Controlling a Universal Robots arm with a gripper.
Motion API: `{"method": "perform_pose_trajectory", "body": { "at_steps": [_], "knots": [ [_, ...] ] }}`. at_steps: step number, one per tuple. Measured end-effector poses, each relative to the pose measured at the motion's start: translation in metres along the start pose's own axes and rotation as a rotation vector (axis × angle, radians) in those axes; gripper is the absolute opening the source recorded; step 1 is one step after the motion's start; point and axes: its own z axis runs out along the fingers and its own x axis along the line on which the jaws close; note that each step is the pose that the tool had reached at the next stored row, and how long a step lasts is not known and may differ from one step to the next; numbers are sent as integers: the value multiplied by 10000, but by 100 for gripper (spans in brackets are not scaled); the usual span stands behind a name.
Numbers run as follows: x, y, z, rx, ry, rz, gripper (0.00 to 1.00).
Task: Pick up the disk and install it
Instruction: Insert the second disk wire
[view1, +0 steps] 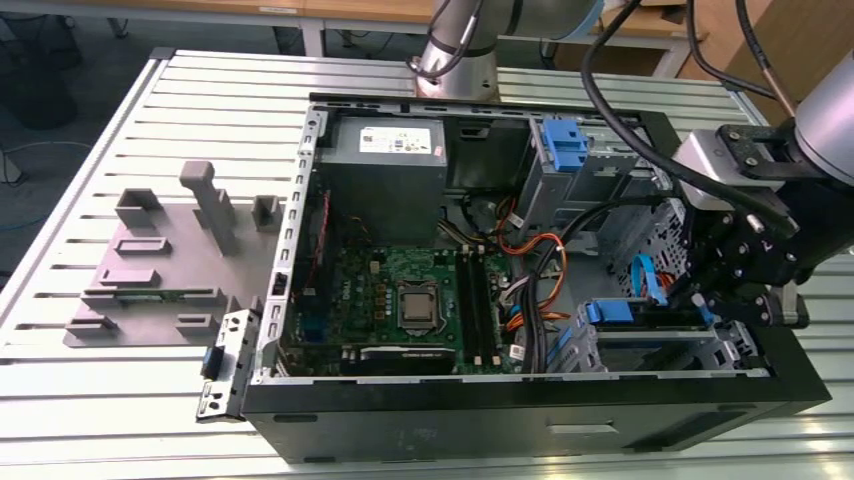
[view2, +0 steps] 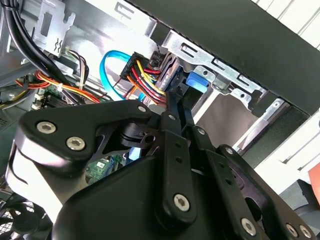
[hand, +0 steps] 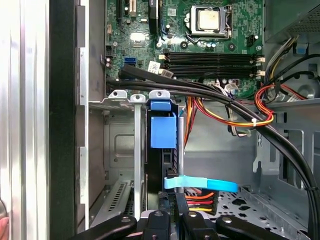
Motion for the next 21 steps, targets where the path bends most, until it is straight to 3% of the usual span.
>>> {"method": "perform_pose_trajectory", "body": {
  "at_steps": [6, 19, 21],
  "knots": [
    [2, 0, 44, 0, 1, -1, 16],
    [2, 0, 72, -1, -13, -1, 16],
    [3, 0, 74, -1, -12, -1, 24]
  ]
}}
